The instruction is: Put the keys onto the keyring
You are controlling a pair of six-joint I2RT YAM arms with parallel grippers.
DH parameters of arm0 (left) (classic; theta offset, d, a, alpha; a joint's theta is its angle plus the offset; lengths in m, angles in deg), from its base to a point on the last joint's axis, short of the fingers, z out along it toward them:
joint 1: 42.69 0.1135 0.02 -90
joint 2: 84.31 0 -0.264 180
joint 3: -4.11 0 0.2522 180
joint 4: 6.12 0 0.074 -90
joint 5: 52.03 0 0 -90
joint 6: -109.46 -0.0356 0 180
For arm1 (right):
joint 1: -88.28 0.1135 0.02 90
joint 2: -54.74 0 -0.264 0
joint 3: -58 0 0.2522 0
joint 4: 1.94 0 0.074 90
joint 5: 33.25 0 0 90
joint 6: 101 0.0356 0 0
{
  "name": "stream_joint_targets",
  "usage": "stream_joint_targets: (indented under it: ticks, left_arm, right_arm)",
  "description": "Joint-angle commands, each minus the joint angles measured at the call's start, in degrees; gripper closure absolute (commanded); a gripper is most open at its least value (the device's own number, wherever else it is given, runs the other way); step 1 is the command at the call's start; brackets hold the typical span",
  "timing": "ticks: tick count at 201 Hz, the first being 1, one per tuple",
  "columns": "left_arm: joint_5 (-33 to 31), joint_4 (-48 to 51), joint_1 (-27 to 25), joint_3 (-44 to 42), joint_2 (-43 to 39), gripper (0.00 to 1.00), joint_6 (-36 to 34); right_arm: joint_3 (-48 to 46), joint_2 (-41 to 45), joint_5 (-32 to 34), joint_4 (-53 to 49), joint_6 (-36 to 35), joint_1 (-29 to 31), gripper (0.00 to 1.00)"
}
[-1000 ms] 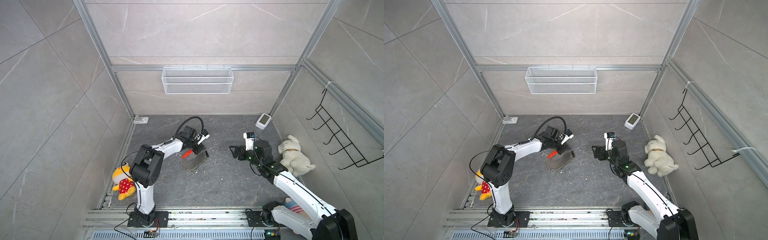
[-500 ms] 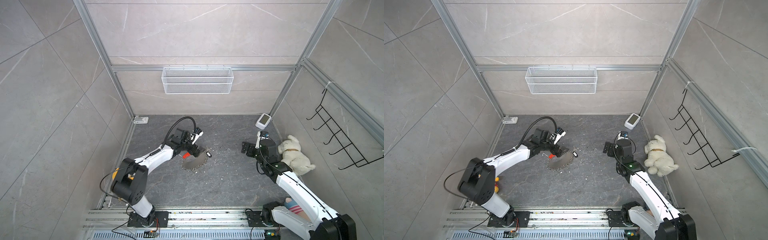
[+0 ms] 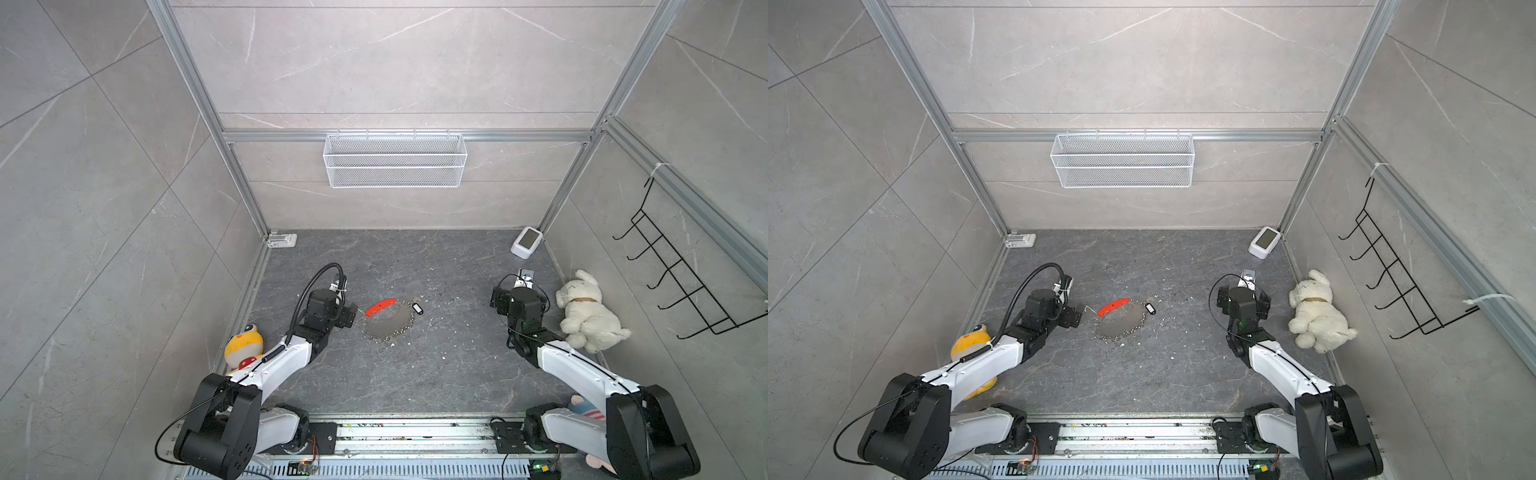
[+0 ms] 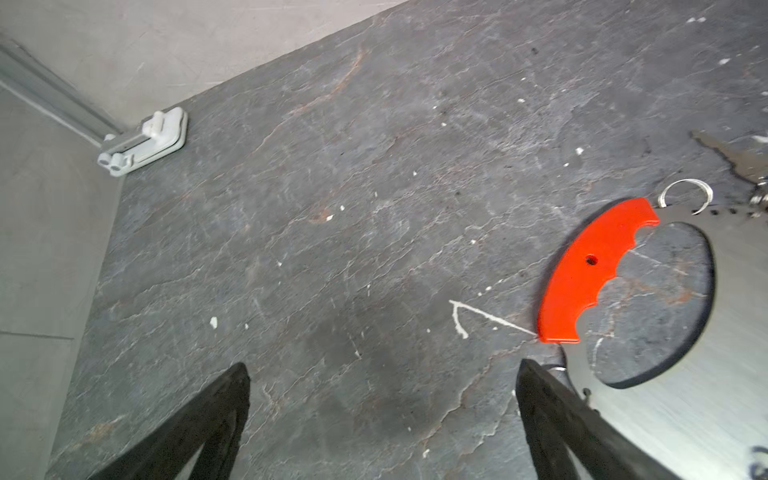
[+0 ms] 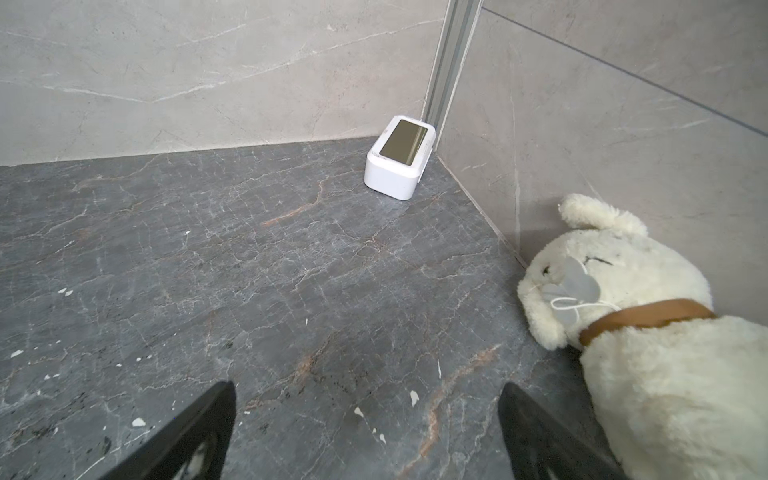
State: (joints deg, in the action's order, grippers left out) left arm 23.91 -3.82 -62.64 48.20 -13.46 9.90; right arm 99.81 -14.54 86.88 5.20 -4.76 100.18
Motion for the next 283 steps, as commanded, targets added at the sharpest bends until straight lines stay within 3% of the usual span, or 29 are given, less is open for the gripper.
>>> stream_joint_targets:
  ticks: [1, 52, 126, 186, 203, 216, 222, 230, 241, 283]
  left_arm:
    - [-5.86, -7.22, 0.63, -0.67, -1.67, 0.00, -0.95]
    - [-5.41, -13.46, 3.52, -3.69, -0.86, 0.00, -0.63]
    - [-4.06, -27.74, 7.67, -9.37, 3.20, 0.00, 0.32]
    - [-0.99, -44.43, 14.61, -14.83, 11.07, 0.00, 4.82]
    - [-0.44, -48.73, 16.13, -16.63, 12.63, 0.00, 6.57]
    - [0.68, -50.21, 16.92, -16.71, 14.56, 0.00, 7.14]
    - [1.00, -51.64, 17.12, -16.26, 16.03, 0.00, 6.70]
    - [0.96, -49.54, 17.13, -15.12, 16.37, 0.00, 6.68]
    - [2.83, -43.73, 17.78, -13.38, 14.88, 0.00, 7.28]
    - [5.27, -41.18, 19.40, -11.83, 15.21, 0.00, 7.89]
  right_arm:
    - [-1.42, -2.30, 1.35, 7.47, -2.16, -0.24, 0.00]
    - [-2.29, -7.68, -0.31, 12.31, -2.19, -0.43, 0.00]
    - [-9.97, -12.46, -2.36, 30.50, -3.63, -0.54, 0.01]
    - [-10.39, -14.91, -12.28, 32.63, -6.30, -1.01, 0.01]
    - [-12.20, -19.88, -14.05, 43.24, -8.80, -0.97, 0.02]
    - [-10.95, -16.59, -14.22, 34.39, -7.01, -1.00, 0.01]
    - [-10.59, -17.45, -13.57, 35.27, -7.27, -0.93, 0.01]
    - [-10.11, -19.14, -12.61, 37.48, -7.47, -1.03, 0.01]
    - [-9.39, -17.52, -12.54, 33.11, -6.58, -1.02, 0.01]
    - [-9.32, -18.23, -12.55, 34.16, -6.57, -1.18, 0.01]
